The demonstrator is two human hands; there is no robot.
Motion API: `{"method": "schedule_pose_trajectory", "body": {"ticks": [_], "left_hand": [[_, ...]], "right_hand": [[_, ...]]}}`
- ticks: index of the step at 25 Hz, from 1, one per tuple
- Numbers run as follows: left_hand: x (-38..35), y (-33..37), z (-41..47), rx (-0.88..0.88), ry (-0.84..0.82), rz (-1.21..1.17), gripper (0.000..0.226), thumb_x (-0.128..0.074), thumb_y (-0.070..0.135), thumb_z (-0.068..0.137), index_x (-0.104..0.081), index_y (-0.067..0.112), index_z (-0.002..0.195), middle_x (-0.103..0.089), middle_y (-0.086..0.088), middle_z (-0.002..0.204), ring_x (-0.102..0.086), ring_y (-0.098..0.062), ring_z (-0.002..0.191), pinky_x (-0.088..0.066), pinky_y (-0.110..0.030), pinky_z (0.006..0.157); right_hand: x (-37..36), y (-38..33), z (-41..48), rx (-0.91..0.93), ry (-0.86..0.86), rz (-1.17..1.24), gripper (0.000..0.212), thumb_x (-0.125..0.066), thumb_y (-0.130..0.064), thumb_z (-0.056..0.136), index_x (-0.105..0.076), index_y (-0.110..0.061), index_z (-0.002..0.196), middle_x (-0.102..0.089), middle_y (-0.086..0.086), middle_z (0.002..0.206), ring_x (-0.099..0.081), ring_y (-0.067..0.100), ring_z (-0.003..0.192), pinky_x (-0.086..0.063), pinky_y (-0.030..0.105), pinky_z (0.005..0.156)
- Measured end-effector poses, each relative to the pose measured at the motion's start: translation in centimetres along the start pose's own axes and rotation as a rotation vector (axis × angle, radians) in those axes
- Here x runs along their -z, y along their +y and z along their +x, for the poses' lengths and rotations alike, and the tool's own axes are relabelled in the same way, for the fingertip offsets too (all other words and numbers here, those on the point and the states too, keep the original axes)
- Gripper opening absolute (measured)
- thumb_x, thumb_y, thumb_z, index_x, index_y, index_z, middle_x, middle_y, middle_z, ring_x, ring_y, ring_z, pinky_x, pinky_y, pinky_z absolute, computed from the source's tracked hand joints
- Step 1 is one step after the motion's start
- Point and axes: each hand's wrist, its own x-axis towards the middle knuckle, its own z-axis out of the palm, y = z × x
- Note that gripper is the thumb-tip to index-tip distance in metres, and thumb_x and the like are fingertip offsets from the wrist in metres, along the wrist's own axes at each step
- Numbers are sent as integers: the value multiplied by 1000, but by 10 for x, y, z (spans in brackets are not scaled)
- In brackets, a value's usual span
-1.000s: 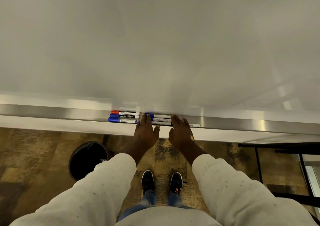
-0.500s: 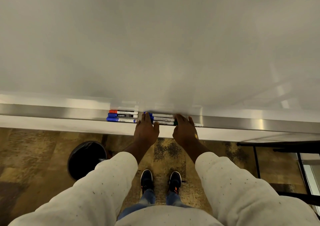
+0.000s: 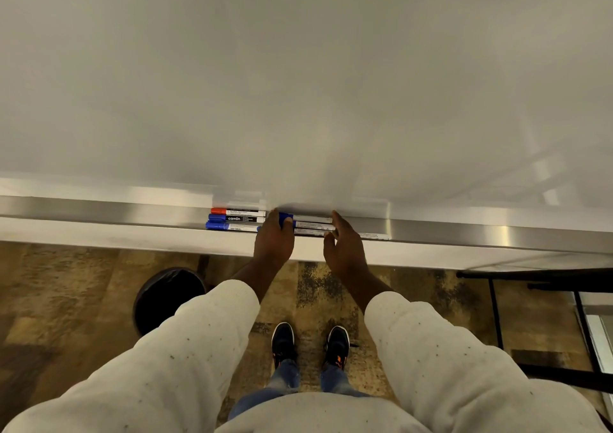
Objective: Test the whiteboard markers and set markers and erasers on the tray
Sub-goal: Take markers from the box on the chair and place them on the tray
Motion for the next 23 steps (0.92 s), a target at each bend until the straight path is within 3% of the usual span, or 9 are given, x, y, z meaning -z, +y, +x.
{"method": "schedule_pose_trajectory", "body": {"ticks": [2,6,14,16,20,23], "left_hand": [[2,3,1,46,-8,-56,35,-39,24,103,-50,14,135,-61,-12,121,-57,-29,111,-37,-26,86],[3,3,4,80,-11,-120,36,-38,21,103,-51,12,136,-60,-13,126,-55,-28,116,-35,-24,88],[2,0,8,95,-19,-103,37,-40,26,102,-53,13,134,-62,-11,124,-56,-30,114,-42,-33,96],[2,2,3,51,23,-82,34,-42,30,101,-57,15,129,-64,-8,120,-59,-27,110,-42,-28,90],[-5,4,-9,-45,52,-74,36,-48,41,99,-57,19,126,-65,-1,115,-59,-15,101,-42,-25,85],[-14,12,-16,-44,28,-45,51,-50,47,97,-50,16,138,-59,-7,133,-55,-25,121,-44,-34,100]], "right_hand": [[0,-2,1,-61,29,52,54,-50,-17,99,-34,-16,151,-43,4,151,-45,22,136,-36,29,109],[0,1,5,-138,38,133,56,-49,-9,97,-35,-17,151,-44,4,151,-42,22,138,-37,35,112],[3,0,5,-113,-5,180,52,-47,-12,99,-37,-16,150,-44,3,150,-43,19,137,-34,23,106],[5,2,1,-93,12,204,50,-49,-19,101,-37,-16,150,-45,3,150,-45,18,135,-35,22,105],[16,5,-6,-62,49,182,64,-47,-53,97,-36,-19,150,-44,0,150,-46,16,134,-39,31,109],[28,6,-14,-73,60,154,70,-46,-60,94,-36,-20,150,-43,0,151,-45,17,135,-37,31,108]]}}
